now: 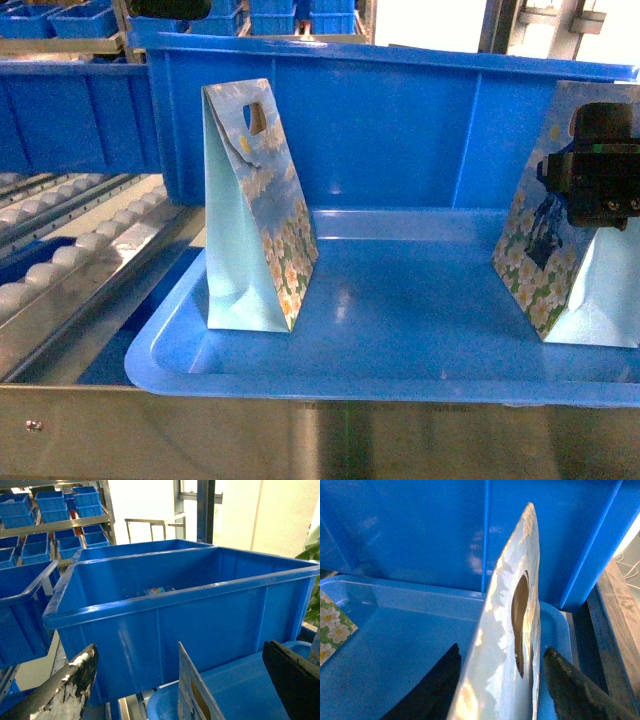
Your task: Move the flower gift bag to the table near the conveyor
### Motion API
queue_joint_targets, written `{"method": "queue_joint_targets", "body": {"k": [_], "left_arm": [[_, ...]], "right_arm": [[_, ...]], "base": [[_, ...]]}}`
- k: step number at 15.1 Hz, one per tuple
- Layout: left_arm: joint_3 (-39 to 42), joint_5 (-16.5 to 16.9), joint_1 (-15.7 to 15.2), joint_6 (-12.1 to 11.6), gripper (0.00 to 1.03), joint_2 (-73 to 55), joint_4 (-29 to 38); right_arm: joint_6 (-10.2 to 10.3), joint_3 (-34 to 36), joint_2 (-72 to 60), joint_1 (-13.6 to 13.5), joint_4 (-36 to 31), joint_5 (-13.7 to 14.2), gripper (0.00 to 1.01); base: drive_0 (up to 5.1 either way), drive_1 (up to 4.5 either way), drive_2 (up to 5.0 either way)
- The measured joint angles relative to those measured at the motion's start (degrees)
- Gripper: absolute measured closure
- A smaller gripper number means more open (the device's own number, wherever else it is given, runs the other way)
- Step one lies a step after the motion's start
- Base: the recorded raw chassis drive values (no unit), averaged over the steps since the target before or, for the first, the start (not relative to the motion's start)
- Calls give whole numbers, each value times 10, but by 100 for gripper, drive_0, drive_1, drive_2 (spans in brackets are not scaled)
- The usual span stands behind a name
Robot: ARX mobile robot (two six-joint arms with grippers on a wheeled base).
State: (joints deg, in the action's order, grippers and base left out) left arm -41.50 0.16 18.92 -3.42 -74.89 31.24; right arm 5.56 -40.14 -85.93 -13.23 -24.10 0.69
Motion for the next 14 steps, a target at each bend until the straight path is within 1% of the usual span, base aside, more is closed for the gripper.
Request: {"method": "queue_joint_targets", "body": {"k": [5, 9, 10, 12, 13, 14], "left_arm": [[0, 0, 0, 0, 5, 0, 0], [0, 0, 0, 0, 5, 0, 0], [0, 0, 0, 0, 5, 0, 0], [0, 0, 0, 0, 5, 0, 0], [0, 0, 0, 0, 5, 0, 0], [0, 0, 0, 0, 5, 0, 0]], "right_arm": [[-1, 4, 0, -3, -20, 0, 100], [-2, 22, 10, -4, -51, 2, 99], [-5, 30, 24, -7, -56, 8, 99], [-17, 54, 84, -5, -76, 19, 99], [-19, 70, 131, 3, -80, 21, 99], [-25, 85, 178, 14, -80, 23, 99]], "base": [[0, 0, 0], [0, 0, 0], [0, 0, 0], [0, 0, 0], [0, 0, 0], [0, 0, 0]]}}
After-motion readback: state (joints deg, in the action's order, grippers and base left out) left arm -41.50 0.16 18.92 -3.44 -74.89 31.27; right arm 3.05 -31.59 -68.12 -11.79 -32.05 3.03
